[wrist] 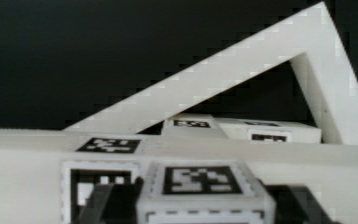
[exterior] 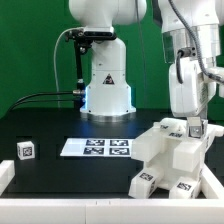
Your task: Assemble chair
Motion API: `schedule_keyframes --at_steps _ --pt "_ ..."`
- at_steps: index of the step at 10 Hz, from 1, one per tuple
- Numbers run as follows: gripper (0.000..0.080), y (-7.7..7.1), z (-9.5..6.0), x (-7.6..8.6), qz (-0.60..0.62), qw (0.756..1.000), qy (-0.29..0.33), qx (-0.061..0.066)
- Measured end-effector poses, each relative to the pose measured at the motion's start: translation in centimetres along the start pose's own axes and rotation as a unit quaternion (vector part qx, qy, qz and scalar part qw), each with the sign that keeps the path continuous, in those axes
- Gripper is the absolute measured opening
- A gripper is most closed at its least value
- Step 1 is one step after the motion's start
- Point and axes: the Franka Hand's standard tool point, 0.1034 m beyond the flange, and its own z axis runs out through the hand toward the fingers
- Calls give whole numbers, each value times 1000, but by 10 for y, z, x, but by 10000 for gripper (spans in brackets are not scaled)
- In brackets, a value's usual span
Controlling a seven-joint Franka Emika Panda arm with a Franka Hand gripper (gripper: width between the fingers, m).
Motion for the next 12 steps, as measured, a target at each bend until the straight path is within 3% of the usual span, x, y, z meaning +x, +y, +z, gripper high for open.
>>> schedule_keyframes --at_steps 1,4,9,12 --pt "281 0 0 0 -4 1000 0 0" --pt "606 1 2 1 -9 1000 1 -1" --pt "649 1 3 1 -22 1000 2 -2" --pt "649 -22 -35 9 -70 997 -21 9"
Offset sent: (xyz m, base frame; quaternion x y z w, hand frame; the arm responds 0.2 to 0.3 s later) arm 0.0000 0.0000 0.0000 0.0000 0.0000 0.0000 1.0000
